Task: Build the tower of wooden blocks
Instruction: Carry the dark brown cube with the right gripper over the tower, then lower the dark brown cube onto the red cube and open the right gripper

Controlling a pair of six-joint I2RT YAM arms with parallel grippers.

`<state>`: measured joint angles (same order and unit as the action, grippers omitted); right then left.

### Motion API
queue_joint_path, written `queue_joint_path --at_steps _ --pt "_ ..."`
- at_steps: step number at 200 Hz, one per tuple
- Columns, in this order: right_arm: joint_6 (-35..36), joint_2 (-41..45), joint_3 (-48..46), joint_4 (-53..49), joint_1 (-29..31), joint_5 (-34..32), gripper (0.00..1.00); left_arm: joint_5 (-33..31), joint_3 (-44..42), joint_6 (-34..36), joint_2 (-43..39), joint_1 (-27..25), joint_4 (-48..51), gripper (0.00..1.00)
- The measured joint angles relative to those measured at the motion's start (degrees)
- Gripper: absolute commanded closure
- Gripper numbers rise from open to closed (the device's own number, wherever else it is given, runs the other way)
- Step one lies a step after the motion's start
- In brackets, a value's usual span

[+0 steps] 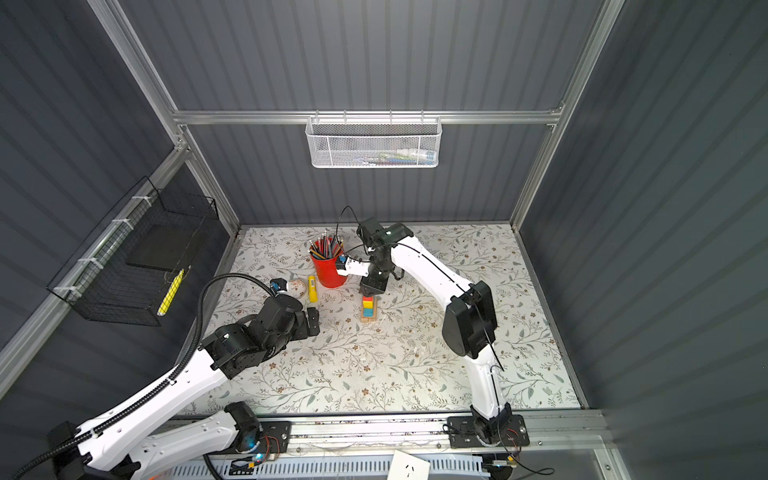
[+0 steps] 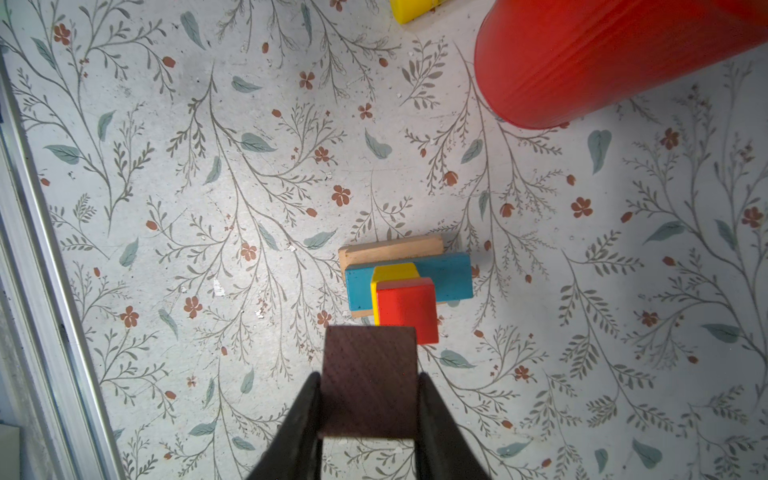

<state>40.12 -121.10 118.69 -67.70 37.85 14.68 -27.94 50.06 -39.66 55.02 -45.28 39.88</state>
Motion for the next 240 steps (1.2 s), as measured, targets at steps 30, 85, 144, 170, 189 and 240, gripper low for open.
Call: queue_joint_path --at_steps 30,85,144,170,189,240 --pt "0.5 -2.5 2.4 -0.8 0.5 -1.4 0.71 -0.5 0.0 -0.2 0.0 0.0 0.0 0.00" --pt "1.4 -4.9 4.2 -1.8 1.2 -3.7 0.71 -0.6 0.0 -0.7 0.0 0.0 0.0 0.00" --pt "2.0 -5.5 4.9 -2.6 1.2 -5.4 0.70 -0.6 0.0 -0.7 0.2 0.0 0.0 0.00" --pt "2.4 -6.4 5.1 -2.7 1.2 -5.9 0.69 -0.6 0.0 -0.7 0.4 0.0 0.0 0.00" --pt "2.5 -6.9 5.1 -2.7 1.2 -6.1 0.68 -0.6 0.0 -0.7 0.4 0.0 0.0 0.00" --pt "2.7 -7.6 5.9 -2.9 1.2 -6.6 0.68 -0.6 0.0 -0.9 0.7 0.0 0.0 0.00"
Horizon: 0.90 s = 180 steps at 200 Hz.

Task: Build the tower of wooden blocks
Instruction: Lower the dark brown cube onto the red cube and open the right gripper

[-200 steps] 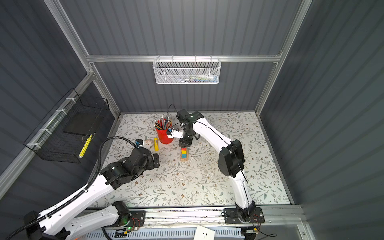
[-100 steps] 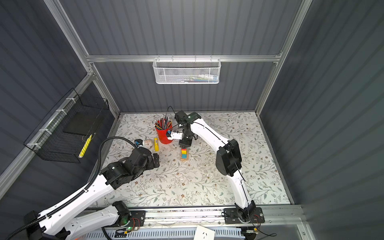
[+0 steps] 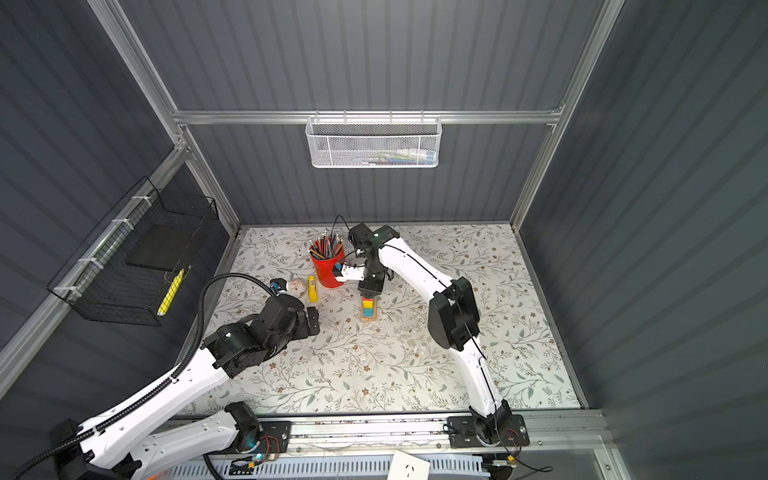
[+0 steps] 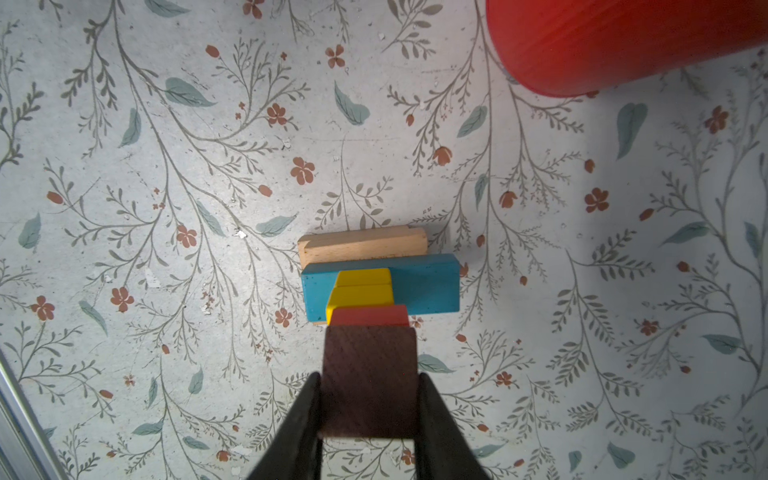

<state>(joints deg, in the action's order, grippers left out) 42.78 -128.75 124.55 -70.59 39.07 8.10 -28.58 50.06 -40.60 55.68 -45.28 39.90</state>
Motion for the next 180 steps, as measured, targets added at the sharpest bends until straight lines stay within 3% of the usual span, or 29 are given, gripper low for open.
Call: queue_joint_path --at_steps 38,113,180 --pt "0.1 -0.2 0.0 -0.7 0.0 -0.6 0.67 0.0 0.0 -0.2 0.0 0.0 0.0 0.00" --pt "0.7 -0.2 0.0 -0.9 0.0 -0.7 0.53 0.0 0.0 -0.2 0.1 0.0 0.0 0.00" --pt "0.8 -0.2 0.3 -1.0 0.0 -0.5 0.57 0.0 0.0 -0.2 0.1 0.0 0.0 0.00"
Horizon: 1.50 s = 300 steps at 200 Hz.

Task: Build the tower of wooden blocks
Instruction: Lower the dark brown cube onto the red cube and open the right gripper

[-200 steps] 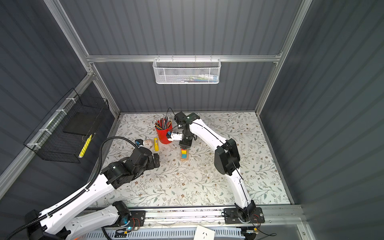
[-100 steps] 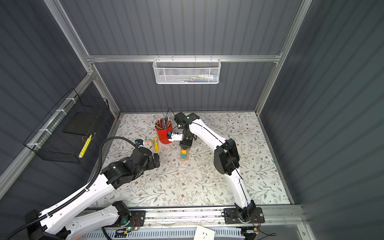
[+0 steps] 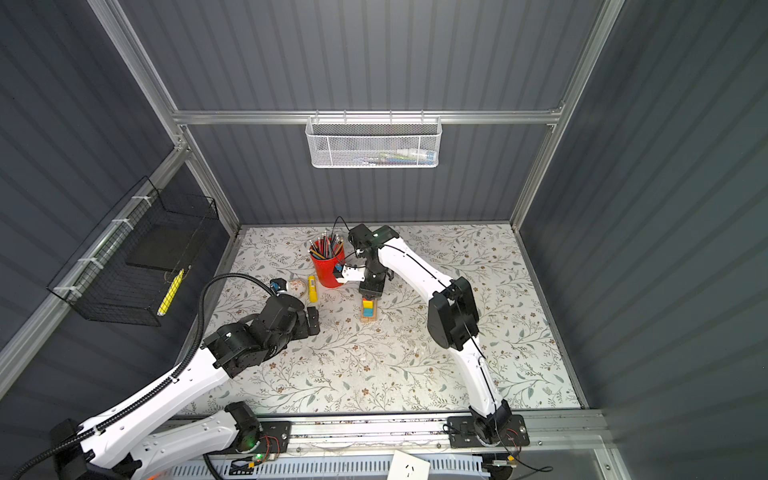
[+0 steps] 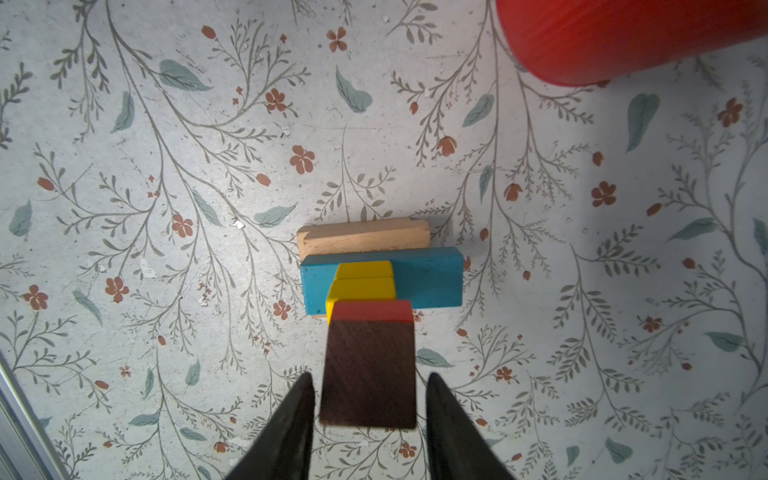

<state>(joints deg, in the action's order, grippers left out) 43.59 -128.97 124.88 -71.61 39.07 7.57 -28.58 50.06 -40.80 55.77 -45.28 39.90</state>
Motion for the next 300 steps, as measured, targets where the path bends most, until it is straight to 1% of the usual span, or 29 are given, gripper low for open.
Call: queue_joint_path --at_steps 94,188,213,228,244,300 --pt "0.5 -1.2 2.8 -0.9 0.0 0.9 0.65 0.0 0.0 -0.2 0.0 0.0 0.0 0.00" --pt "2.0 -1.2 2.9 -1.4 0.0 1.1 0.65 0.0 0.0 -0.4 0.0 0.0 0.0 0.00" --pt "2.6 -1.2 2.9 -1.4 0.0 1.0 0.64 0.0 0.0 -0.4 0.0 0.0 0.0 0.00" --pt "3.0 -1.2 2.9 -1.4 0.0 1.0 0.61 0.0 0.0 -0.4 0.0 0.0 0.0 0.00" --pt "3.2 -1.2 2.9 -1.4 0.0 1.0 0.60 0.0 0.0 -0.4 0.0 0.0 0.0 0.00" --pt "3.7 -1.2 2.9 -1.2 0.0 1.0 0.50 0.0 0.0 -0.3 0.8 0.0 0.0 0.00"
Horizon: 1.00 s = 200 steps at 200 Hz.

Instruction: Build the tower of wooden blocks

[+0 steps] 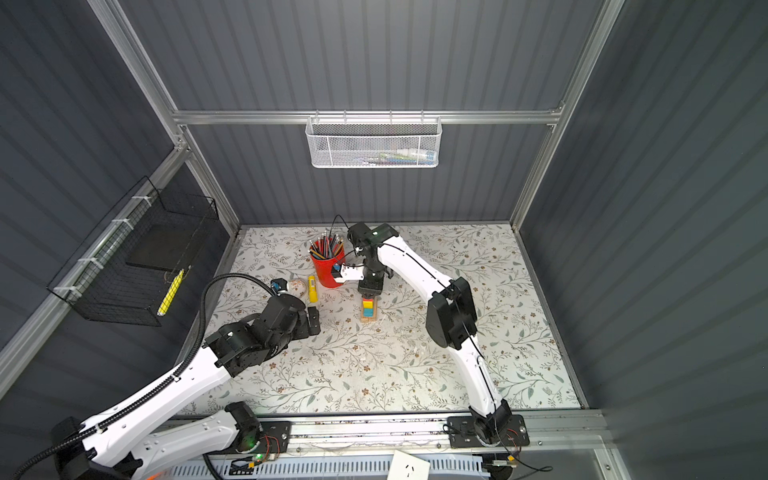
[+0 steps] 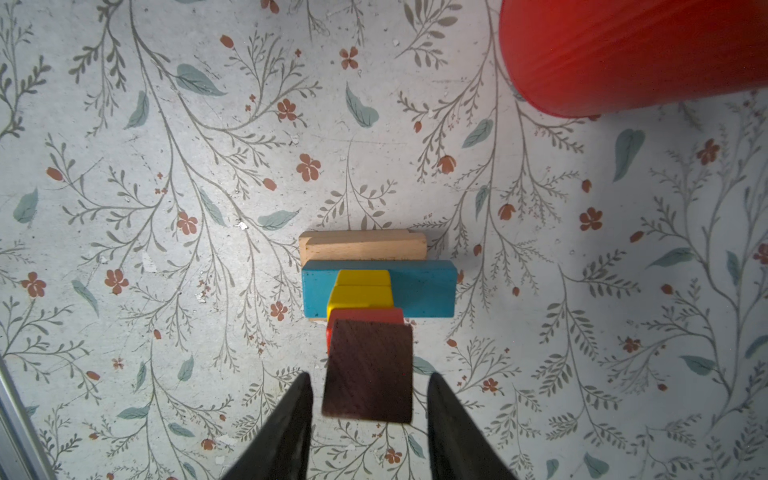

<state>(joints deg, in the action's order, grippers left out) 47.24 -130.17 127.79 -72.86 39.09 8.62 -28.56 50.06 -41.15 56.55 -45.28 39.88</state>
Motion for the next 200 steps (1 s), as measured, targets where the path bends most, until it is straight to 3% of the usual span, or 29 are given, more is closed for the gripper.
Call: queue_joint_path --at_steps 62,103,127,161,183,200 --pt "-0.3 2.5 -1.1 2.6 0.1 1.4 0.43 0.0 0.0 0.0 0.2 0.0 0.0 0.00" --pt "-5.0 12.9 -8.6 8.6 -0.4 3.5 0.35 -0.1 0.4 0.1 0.2 0.0 0.0 0.00" --pt "-12.9 24.3 -20.2 17.3 -1.8 2.6 0.29 -0.8 1.6 0.6 0.2 0.1 0.0 0.00" --pt "-31.1 44.2 -43.1 33.3 -9.0 -0.7 0.15 -3.1 2.8 2.6 1.0 2.4 -1.2 0.00" --pt "-42.9 56.1 -59.5 42.9 -17.0 -7.1 0.02 -4.9 2.8 4.2 2.7 8.4 -3.8 0.00" --pt "-49.5 62.3 -70.6 49.3 -23.2 -12.0 0.01 -5.4 1.7 5.3 4.2 15.8 -8.0 0.00"
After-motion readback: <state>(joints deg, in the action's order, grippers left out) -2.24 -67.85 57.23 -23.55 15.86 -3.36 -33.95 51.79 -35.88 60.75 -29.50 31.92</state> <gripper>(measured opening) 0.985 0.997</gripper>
